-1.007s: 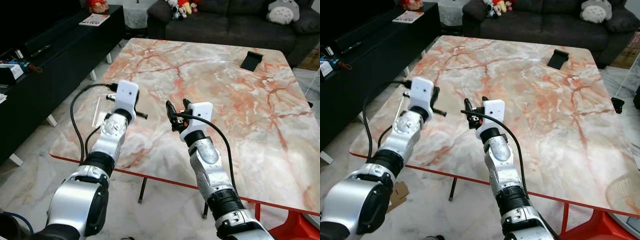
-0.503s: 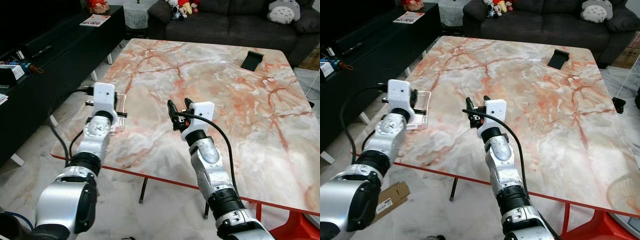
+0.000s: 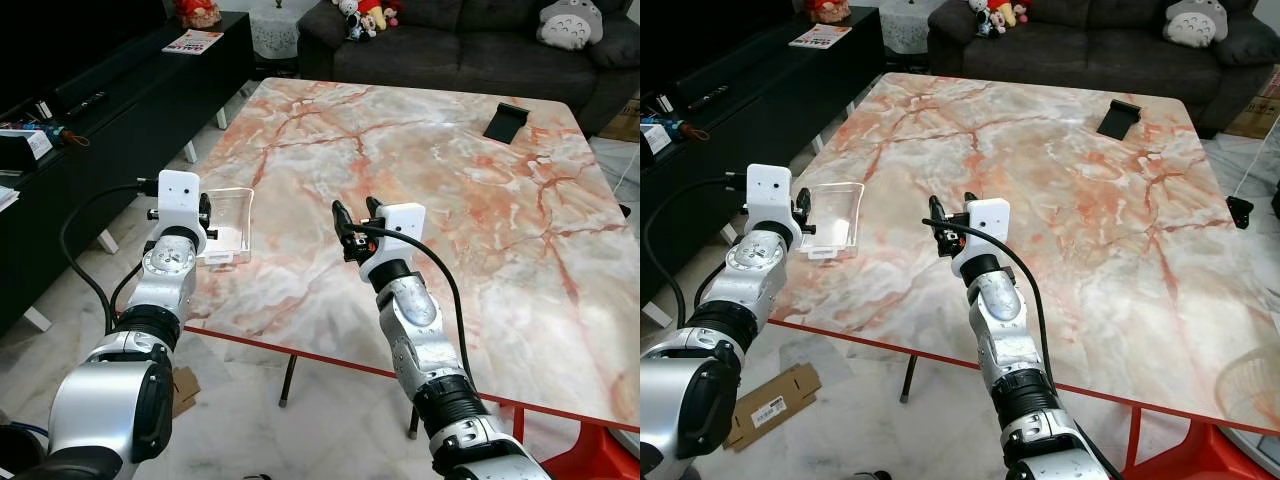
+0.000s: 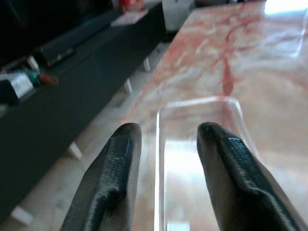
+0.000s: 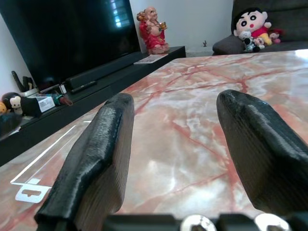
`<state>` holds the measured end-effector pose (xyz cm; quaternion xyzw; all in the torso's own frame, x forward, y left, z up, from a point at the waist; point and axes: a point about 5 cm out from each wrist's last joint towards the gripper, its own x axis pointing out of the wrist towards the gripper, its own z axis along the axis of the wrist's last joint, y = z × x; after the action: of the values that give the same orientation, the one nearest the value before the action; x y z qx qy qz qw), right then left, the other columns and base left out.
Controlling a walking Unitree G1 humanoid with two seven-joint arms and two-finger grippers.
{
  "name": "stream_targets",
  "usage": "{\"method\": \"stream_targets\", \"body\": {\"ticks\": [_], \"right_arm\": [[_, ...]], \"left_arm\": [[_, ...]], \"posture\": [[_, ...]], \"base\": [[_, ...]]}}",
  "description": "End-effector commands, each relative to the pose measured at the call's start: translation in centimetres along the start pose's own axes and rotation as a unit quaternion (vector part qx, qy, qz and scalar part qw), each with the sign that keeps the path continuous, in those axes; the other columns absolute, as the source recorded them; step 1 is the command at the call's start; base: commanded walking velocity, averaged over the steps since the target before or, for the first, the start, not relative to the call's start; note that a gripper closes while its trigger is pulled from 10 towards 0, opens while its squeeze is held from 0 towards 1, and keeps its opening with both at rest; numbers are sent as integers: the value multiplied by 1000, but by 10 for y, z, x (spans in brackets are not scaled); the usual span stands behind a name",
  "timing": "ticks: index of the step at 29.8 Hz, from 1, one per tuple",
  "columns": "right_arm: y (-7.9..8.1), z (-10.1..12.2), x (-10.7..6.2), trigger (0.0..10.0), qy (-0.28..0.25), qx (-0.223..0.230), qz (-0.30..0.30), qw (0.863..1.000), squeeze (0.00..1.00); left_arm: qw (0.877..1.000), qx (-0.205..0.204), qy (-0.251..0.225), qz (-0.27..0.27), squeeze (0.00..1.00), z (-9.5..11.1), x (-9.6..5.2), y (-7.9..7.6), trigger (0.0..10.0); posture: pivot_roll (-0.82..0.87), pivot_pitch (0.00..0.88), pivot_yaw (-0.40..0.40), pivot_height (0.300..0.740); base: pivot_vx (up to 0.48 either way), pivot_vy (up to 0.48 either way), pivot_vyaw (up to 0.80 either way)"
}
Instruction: Picking trash to rubbish bin
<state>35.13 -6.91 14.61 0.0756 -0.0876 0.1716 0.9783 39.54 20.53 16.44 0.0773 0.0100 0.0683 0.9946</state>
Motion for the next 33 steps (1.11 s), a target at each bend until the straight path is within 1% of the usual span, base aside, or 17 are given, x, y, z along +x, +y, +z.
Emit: {"method": "stream_targets", "body": {"ticks": [1, 5, 6, 10, 16, 17, 18, 19, 24, 26, 30, 33], "right_arm": [[2, 2, 3, 10000, -5, 0, 5, 1000, 0], [1, 2, 2, 10000, -4, -4, 3, 1000, 0], [-1, 2, 2, 10000, -4, -3, 0, 1000, 0], [-1, 2, 2, 10000, -4, -5, 3, 1000, 0], [-4, 2, 1, 10000, -3, -8, 1, 1000, 0], [-5, 2, 1, 10000, -3, -8, -2, 1000, 0], [-7, 3, 1, 10000, -2, -10, -3, 1000, 0], [-7, 2, 1, 10000, -2, -12, -2, 1000, 0], [-6, 3, 1, 10000, -3, -11, -2, 1000, 0], [-6, 3, 0, 10000, -4, -11, -2, 1000, 0], [-7, 2, -1, 10000, -3, -11, -3, 1000, 0], [-8, 2, -1, 10000, -2, -11, -5, 1000, 0]], "left_arm": [[1000, -14, 11, 9, 1000, 1, 2, 8, 10000], [1000, -20, 5, 11, 1000, 6, 4, 10, 10000], [999, -31, 5, 16, 1000, 8, 4, 12, 10000], [998, -43, 24, 32, 1000, 3, 4, 17, 10000], [998, -35, 34, 33, 1000, 2, 4, 17, 10000], [998, -31, 41, 33, 0, 0, 4, 17, 10000], [997, -34, 62, 23, 0, -7, 3, 10, 10000], [997, -35, 71, 16, 0, -9, 2, 4, 10000], [996, -31, 87, -2, 0, -10, 3, -8, 10000], [994, -32, 101, 4, 0, -14, 2, -9, 10000], [994, -30, 103, 9, 0, -14, 2, -9, 10000], [993, -34, 104, 33, 0, -14, 2, 0, 10000]], "posture": [[96, 25, 33, 740], [97, 29, 32, 740], [96, 29, 30, 740], [94, 35, 25, 740], [97, 38, 23, 740], [97, 40, 22, 740], [92, 42, 23, 740], [88, 45, 22, 740], [82, 46, 21, 740], [79, 49, 21, 740], [79, 53, 22, 740], [80, 55, 21, 740]], "base": [[0, 0, 0], [0, 0, 0], [0, 0, 0], [0, 0, 0], [0, 0, 0], [0, 0, 0], [0, 0, 0], [0, 0, 0], [0, 0, 0], [0, 0, 0], [0, 0, 0], [0, 0, 0]]}}
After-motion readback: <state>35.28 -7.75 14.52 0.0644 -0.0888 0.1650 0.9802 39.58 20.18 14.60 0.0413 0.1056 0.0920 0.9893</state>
